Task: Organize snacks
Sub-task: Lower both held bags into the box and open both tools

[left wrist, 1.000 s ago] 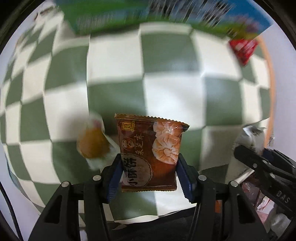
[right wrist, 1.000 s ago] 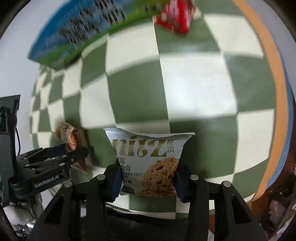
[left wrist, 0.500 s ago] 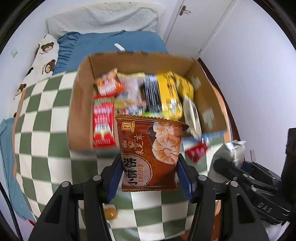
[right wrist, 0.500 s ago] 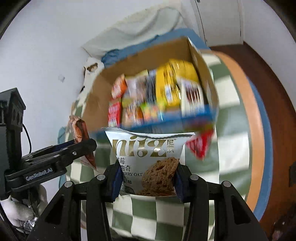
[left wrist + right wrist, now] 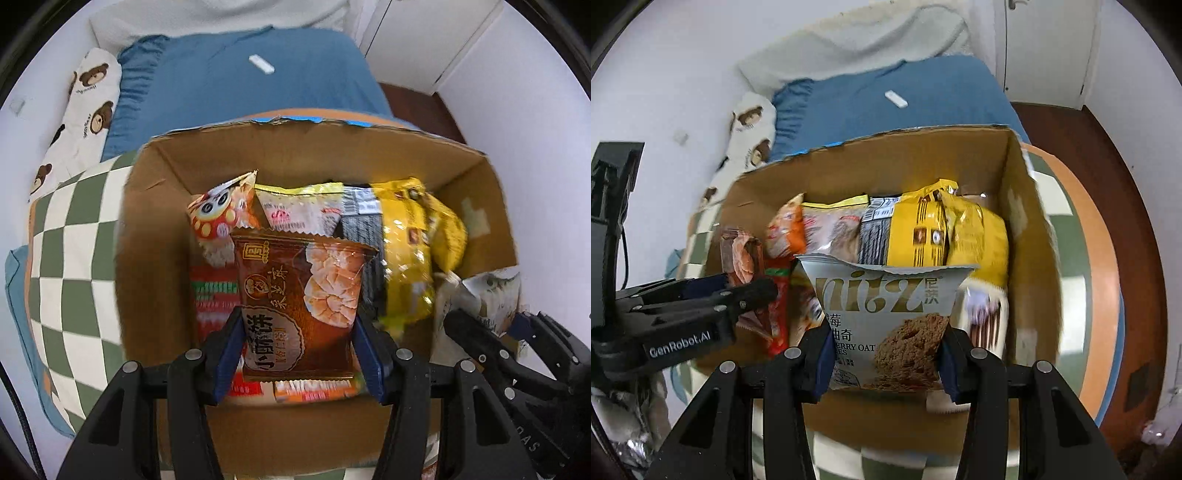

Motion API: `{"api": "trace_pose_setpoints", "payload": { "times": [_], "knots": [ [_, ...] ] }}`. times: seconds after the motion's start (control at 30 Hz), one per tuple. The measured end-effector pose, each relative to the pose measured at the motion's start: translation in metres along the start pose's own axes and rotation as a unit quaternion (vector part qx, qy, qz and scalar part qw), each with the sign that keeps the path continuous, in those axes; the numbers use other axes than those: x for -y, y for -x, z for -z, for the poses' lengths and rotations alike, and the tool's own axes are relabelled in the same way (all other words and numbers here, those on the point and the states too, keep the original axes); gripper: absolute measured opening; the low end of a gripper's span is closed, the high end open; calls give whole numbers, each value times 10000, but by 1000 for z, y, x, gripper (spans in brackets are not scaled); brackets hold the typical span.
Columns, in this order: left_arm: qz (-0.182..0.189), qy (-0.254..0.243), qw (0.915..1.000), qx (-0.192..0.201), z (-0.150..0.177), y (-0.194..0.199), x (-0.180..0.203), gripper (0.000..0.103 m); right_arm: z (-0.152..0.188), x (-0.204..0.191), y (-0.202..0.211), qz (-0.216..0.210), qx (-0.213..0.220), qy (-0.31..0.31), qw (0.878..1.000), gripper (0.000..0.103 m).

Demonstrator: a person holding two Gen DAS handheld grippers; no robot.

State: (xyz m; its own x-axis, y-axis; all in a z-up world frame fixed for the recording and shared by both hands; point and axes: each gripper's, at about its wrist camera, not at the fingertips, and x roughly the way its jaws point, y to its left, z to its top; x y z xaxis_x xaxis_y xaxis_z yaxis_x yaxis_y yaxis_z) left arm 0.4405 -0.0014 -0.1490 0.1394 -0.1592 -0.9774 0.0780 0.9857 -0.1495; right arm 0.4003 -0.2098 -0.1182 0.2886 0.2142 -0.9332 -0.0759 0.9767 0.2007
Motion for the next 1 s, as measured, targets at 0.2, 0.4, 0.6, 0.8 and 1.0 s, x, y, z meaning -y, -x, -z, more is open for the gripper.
{"api": "trace_pose_setpoints", "payload": {
  "times": [0.2, 0.4, 0.6, 0.8, 1.0],
  "knots": [
    [98, 222, 9988, -416, -25, -33, -9, 54, -36, -5, -44, 283, -510, 141, 9982, 64],
    [89, 324, 9986, -403, -29, -38, -22, 91, -42, 9, -50, 505, -543, -82, 9972, 98],
    [88, 283, 9991, -297, -25, -29, -24, 91, -38, 15, -49, 562, -532, -142, 9969, 98],
    [-44, 234, 9997, 32, -11, -5, -23, 91, -25, 11, -38, 602, -455, -58, 9971, 98],
    [-193, 171, 9987, 443, 11, 22, -21, 91, -6, 0, -17, 590, -256, 104, 9979, 98]
  ]
}}
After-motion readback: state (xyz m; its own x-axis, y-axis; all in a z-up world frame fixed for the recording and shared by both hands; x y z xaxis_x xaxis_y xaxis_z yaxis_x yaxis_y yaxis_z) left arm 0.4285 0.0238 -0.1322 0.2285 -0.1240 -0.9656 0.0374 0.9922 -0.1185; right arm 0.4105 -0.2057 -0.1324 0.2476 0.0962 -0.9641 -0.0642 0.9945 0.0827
